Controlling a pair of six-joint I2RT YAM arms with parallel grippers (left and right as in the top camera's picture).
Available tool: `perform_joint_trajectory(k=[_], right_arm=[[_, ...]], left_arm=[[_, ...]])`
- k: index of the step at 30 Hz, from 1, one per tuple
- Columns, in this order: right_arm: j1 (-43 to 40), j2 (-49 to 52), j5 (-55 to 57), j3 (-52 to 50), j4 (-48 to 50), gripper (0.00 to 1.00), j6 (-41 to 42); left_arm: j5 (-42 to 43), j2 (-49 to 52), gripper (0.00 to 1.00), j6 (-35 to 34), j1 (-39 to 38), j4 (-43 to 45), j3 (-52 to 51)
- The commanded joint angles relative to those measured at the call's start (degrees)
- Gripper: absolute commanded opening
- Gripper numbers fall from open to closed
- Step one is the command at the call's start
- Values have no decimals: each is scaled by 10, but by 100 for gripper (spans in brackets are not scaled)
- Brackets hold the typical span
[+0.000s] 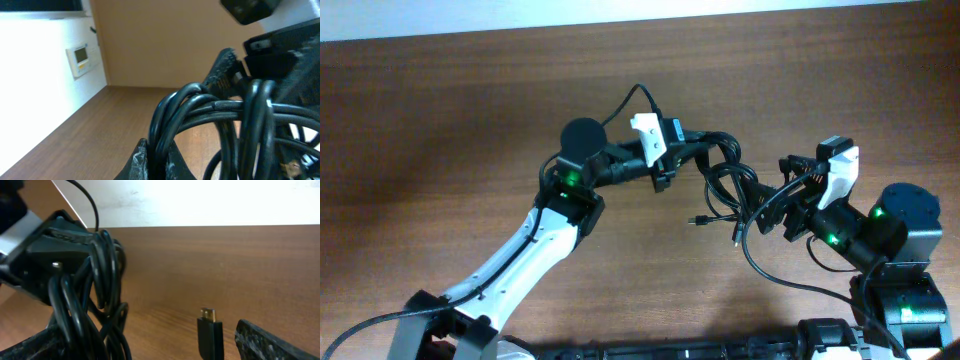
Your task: Untangle cables
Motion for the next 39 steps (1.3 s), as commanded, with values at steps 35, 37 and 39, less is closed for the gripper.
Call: perform_joint_trajectory(k=[35, 37, 39], right_arm=[[-3, 7, 168, 5, 6, 99, 130], [-3, 7, 168, 5, 6, 99, 130], [-3, 7, 166, 5, 6, 99, 130]], left_arm=[[331, -15, 0, 1, 34, 66, 4], [331, -15, 0, 1, 35, 66, 4], [330, -15, 0, 1, 37, 66, 4]])
